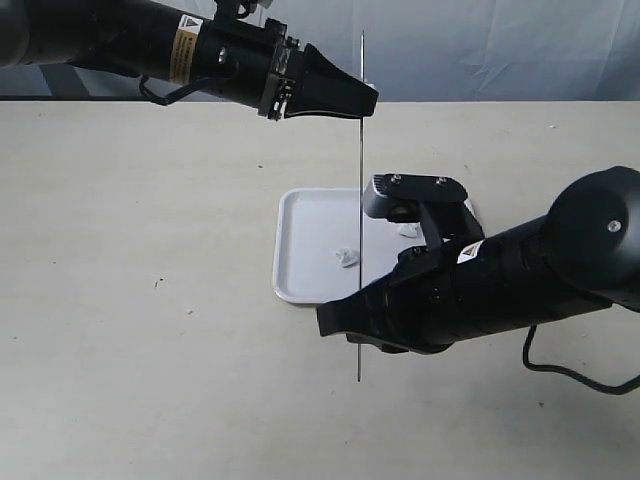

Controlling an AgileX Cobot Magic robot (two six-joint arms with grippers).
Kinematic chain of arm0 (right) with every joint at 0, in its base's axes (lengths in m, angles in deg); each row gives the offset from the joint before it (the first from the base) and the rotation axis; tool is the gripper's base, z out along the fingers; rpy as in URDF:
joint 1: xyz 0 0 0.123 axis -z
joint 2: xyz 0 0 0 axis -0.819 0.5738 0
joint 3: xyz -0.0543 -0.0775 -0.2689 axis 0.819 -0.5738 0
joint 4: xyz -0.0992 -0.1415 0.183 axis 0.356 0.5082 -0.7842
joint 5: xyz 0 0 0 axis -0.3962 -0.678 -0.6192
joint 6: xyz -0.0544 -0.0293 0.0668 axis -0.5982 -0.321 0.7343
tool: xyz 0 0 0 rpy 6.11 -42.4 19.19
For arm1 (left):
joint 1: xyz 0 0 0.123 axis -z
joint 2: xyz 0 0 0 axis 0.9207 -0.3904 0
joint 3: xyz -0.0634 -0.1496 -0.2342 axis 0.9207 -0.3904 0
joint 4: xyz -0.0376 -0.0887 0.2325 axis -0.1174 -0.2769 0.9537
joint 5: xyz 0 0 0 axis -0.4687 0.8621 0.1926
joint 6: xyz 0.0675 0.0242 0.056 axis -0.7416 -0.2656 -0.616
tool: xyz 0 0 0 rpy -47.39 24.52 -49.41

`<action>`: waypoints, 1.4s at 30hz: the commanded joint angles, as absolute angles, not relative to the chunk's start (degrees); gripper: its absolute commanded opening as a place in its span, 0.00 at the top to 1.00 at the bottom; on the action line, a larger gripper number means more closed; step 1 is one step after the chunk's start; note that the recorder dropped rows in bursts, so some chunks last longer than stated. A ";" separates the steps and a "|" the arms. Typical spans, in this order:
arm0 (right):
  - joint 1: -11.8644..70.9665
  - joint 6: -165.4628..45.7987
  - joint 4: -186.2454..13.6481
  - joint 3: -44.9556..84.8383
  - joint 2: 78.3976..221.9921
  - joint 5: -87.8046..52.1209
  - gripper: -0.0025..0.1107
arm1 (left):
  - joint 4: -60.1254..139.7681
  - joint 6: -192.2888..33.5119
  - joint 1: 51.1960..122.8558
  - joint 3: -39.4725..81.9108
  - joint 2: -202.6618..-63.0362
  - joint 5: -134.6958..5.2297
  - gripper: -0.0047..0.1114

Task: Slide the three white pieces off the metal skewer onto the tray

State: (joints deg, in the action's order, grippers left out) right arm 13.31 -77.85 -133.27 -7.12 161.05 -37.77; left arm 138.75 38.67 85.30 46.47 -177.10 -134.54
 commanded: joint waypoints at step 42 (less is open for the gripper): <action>13.25 -78.39 -133.16 -6.98 166.20 -39.13 0.98 | 130.51 38.29 83.77 46.23 -177.03 -134.70 0.96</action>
